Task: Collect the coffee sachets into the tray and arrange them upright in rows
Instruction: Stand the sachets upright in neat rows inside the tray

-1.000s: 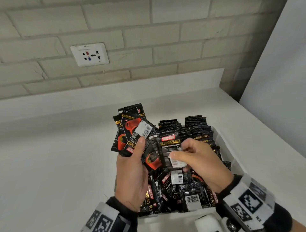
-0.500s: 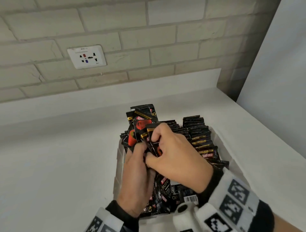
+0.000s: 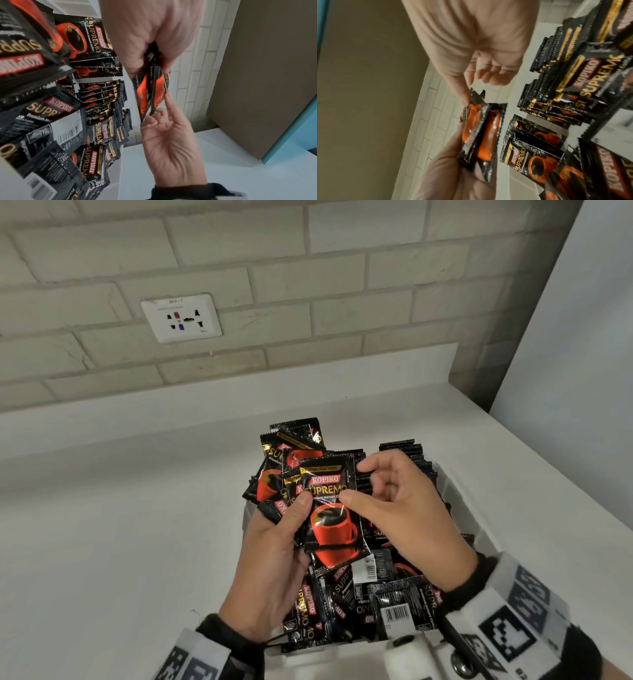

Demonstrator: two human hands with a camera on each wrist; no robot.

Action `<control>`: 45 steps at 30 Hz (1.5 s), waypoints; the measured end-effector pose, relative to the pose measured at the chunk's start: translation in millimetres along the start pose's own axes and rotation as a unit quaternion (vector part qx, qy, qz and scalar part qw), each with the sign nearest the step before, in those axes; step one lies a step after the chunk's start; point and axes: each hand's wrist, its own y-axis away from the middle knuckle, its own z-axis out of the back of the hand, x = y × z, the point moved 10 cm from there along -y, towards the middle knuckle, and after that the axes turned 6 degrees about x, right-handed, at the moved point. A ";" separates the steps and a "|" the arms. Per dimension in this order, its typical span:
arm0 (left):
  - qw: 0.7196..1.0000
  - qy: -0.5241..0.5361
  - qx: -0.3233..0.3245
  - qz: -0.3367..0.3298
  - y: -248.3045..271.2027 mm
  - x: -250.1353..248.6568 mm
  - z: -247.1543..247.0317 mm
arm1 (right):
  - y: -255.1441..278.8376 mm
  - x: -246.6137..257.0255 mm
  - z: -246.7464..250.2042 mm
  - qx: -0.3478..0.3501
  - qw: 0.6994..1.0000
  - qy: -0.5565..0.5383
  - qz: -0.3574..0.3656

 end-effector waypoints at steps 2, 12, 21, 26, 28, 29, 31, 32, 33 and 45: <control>1.000 -0.006 -0.001 0.005 0.5 2.0 -0.3 | 0.1 -11.9 -3.3 0.015 0.999 -0.025 -0.034; 0.999 0.023 0.000 0.044 2.0 12.5 0.3 | 1.8 -23.1 -7.5 0.051 0.995 -0.043 -0.077; 0.999 -0.025 -0.011 -0.023 -1.1 3.5 2.6 | 3.8 -35.3 -14.9 0.067 0.989 -0.075 -0.107; 0.995 -0.060 -0.046 -0.067 0.9 -7.6 5.5 | 6.6 -47.5 -19.6 0.076 0.983 -0.094 -0.137; 0.992 -0.077 -0.063 -0.083 0.9 -11.2 7.0 | 7.1 -49.6 -23.8 0.078 0.981 -0.105 -0.143; 0.990 -0.080 -0.073 -0.092 1.4 -13.3 8.3 | 7.1 -51.1 -25.3 0.078 0.980 -0.110 -0.146; 0.986 -0.083 -0.092 -0.108 2.2 -17.1 10.6 | 7.6 -56.2 -27.9 0.078 0.976 -0.125 -0.158; 0.985 -0.085 -0.098 -0.116 2.5 -18.7 11.7 | 8.5 -59.2 -29.3 0.080 0.974 -0.133 -0.166; 0.983 -0.084 -0.102 -0.125 2.7 -20.5 12.7 | 9.8 -61.8 -30.8 0.082 0.972 -0.138 -0.173; 0.987 -0.107 -0.061 -0.107 3.3 -24.4 15.0 | 1.9 -41.8 -22.2 0.089 0.979 -0.126 -0.131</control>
